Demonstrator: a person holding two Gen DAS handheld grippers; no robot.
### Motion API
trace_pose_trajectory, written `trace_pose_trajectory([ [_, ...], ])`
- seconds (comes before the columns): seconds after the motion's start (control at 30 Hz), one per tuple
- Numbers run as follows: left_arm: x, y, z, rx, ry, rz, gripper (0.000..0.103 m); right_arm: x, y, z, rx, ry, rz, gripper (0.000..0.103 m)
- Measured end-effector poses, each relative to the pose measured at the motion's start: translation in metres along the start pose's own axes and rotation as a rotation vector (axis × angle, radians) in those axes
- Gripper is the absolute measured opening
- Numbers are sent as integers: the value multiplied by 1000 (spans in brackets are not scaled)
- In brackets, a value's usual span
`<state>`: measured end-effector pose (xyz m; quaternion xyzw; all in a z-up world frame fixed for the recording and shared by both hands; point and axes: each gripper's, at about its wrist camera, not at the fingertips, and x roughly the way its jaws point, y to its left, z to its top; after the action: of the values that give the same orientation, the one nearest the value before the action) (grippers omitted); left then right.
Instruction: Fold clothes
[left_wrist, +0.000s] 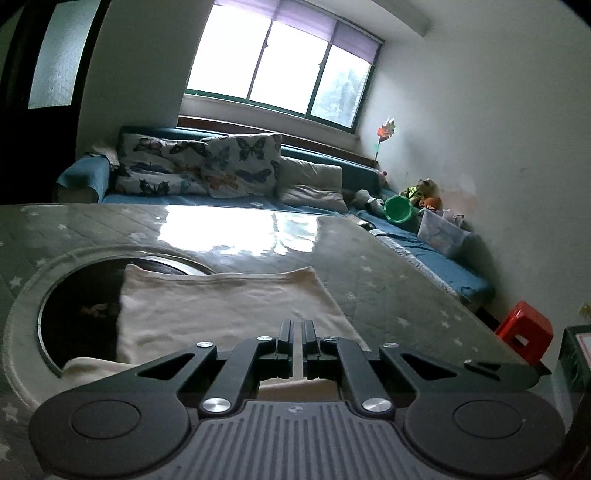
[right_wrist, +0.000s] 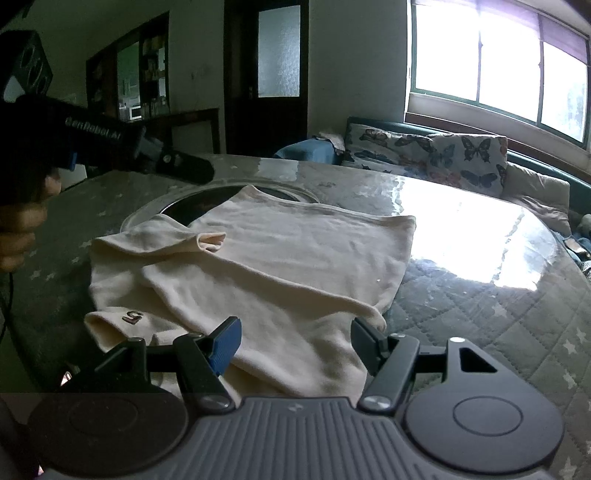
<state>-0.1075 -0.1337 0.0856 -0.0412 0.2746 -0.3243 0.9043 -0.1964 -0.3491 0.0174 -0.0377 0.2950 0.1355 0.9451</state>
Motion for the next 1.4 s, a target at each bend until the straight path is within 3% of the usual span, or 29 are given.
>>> trace_pose_trajectory([
  [0.3,-11,26,-28,101,70,61,8,6,6,2,0,5,28,67],
  [0.43,-8,29,-41,165,102,77,19,9,10,3,-7,13,35,67],
  [0.53,-2,26,-46,228,106,94,27,11,12,3,-10,16,38,67],
  [0.83,33,21,-53,326,140,152,29,9,14,5,-9,11,40,67],
  [0.97,39,21,-54,349,132,173,27,10,12,4,-3,15,37,67],
  [1.13,33,25,-49,325,107,162,9,9,12,2,2,15,38,67],
  [1.4,6,22,-25,262,24,125,6,5,8,3,13,2,35,67],
])
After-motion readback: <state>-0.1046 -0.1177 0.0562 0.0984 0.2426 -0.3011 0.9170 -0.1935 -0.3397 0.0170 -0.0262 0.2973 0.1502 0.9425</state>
